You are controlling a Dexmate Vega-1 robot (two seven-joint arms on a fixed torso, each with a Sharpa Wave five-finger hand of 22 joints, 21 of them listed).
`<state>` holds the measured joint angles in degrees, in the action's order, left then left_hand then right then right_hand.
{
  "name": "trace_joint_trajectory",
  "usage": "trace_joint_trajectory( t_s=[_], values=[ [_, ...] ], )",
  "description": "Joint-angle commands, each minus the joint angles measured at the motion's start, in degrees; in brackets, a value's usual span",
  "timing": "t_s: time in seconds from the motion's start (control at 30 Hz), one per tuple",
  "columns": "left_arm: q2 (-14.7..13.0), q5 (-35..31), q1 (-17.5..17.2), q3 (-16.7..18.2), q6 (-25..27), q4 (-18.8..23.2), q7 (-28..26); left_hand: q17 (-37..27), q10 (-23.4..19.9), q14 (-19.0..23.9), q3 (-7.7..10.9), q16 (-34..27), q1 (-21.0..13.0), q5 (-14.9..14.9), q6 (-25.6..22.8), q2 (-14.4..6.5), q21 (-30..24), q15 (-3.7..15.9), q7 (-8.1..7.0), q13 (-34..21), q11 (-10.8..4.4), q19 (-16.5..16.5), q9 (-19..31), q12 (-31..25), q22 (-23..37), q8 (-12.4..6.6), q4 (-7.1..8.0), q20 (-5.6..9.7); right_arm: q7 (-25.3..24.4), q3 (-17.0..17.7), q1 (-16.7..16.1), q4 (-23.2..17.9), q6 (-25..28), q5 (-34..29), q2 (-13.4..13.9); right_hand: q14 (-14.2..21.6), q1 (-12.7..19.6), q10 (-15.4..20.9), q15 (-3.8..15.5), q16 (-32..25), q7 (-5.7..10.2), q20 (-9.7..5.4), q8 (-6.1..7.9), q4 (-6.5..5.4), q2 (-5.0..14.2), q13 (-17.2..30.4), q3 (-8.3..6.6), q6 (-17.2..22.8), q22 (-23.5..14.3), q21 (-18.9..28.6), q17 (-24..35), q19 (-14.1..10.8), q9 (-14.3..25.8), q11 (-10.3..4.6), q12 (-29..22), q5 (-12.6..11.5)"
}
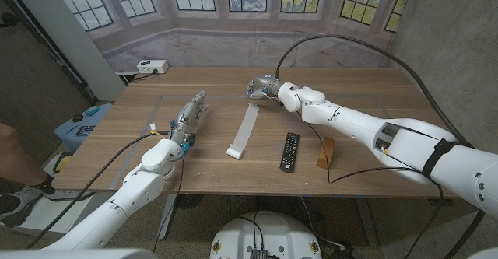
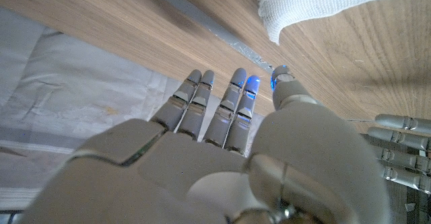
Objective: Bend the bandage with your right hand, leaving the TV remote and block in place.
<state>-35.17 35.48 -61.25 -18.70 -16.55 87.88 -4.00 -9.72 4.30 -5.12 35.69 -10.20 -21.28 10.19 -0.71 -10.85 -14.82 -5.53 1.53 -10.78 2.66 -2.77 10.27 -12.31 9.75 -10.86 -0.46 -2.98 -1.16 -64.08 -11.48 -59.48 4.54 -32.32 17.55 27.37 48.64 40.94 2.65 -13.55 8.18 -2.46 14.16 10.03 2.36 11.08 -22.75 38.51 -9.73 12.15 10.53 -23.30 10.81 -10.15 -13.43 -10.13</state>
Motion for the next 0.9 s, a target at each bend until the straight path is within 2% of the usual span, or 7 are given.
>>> trace_joint_trajectory(
  t_s=[0.03,0.9],
  values=[
    [0.12,-0.04,0.08,-0.14,-0.25,-0.25,0.22,-0.16,-0.14,0.11,-0.07,-0.26,-0.68,0.01,0.3,0.12,0.08,-0.43,0.02,-0.31,-0.32,-0.44,0.08,0.07,0.22,0.27,0.06,0.0,-0.62,-0.59,-0.57,-0.12,0.95,-0.41,-0.19,0.38,0.84,0.75,8.8,-0.28,0.23,-4.34,0.13,-0.04,0.03,0.21,0.09,0.64,-0.29,-0.07,0.22,-0.38,0.06,0.21,0.19,0.05],
    [0.23,-0.14,-0.45,-0.43,-0.34,0.16,0.11,-0.16,-0.1,0.09,-0.2,-0.24,-0.79,0.01,0.34,0.13,0.53,-0.5,-0.06,-0.31,-0.33,-0.55,0.08,0.14,0.23,0.29,0.14,-0.03,-2.5,-1.36,-1.5,0.35,2.42,-1.16,-0.7,2.0,2.62,3.01,9.38,-0.65,0.92,-4.26,0.01,-0.23,-0.15,0.35,0.79,2.95,-0.31,-0.13,0.38,-1.05,0.09,-0.79,0.32,0.1]
  ],
)
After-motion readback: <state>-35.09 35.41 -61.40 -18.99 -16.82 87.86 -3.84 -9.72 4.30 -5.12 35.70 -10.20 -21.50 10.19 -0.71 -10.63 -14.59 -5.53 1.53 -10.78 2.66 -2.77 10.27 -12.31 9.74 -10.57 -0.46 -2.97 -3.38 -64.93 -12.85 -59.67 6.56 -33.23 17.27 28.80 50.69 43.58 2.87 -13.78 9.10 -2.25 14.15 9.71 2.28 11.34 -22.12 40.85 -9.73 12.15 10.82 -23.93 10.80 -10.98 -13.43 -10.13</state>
